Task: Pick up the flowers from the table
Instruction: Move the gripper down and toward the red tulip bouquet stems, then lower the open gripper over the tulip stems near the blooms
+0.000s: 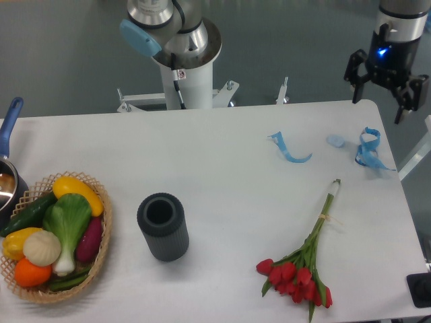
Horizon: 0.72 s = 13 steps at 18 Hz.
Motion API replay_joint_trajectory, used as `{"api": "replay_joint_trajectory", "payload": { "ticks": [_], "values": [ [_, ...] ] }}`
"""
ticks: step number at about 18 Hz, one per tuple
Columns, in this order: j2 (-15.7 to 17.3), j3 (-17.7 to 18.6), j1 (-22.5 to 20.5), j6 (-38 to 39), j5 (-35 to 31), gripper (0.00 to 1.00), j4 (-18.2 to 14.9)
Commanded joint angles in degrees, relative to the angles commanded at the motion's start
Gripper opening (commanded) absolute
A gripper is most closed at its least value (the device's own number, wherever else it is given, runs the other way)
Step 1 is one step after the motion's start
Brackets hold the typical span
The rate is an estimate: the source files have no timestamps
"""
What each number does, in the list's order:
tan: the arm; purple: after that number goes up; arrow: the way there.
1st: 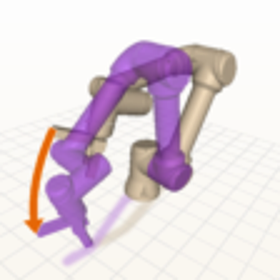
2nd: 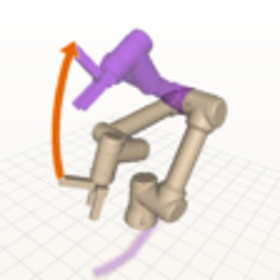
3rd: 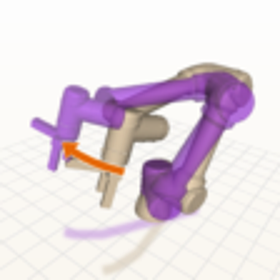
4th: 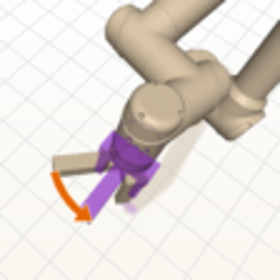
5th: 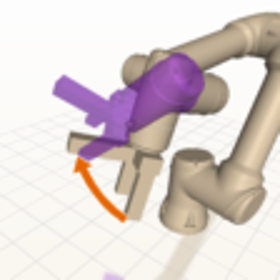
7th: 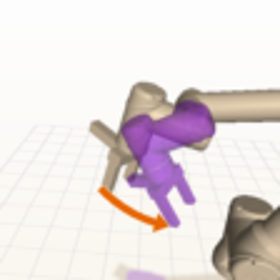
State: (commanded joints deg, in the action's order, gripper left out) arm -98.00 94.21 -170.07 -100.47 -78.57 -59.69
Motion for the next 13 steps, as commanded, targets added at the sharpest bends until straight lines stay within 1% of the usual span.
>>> {"api": "replay_joint_trajectory", "payload": {
  "ticks": [1, 2, 5, 7, 10, 12, 13],
  "values": [
    [0.0, 0.8, 0.2, 2.8, 0.0, 1.0, 0.4],
    [0.0, 1.3, 1.3, 6.0, -0.1, 1.0, 0.5],
    [-1.1, 1.6, 3.8, 10.5, 0.0, 1.0, 0.7],
    [-2.5, 1.9, 5.4, 12.8, 0.0, 1.0, 0.7],
    [-4.8, 2.0, 8.2, 18.3, -0.1, 1.0, 0.9],
    [-6.3, 2.3, 8.8, 19.9, -0.1, 1.0, 0.9],
    [-7.6, 2.4, 9.0, 21.5, -0.1, 1.0, 1.0]
  ]
}}
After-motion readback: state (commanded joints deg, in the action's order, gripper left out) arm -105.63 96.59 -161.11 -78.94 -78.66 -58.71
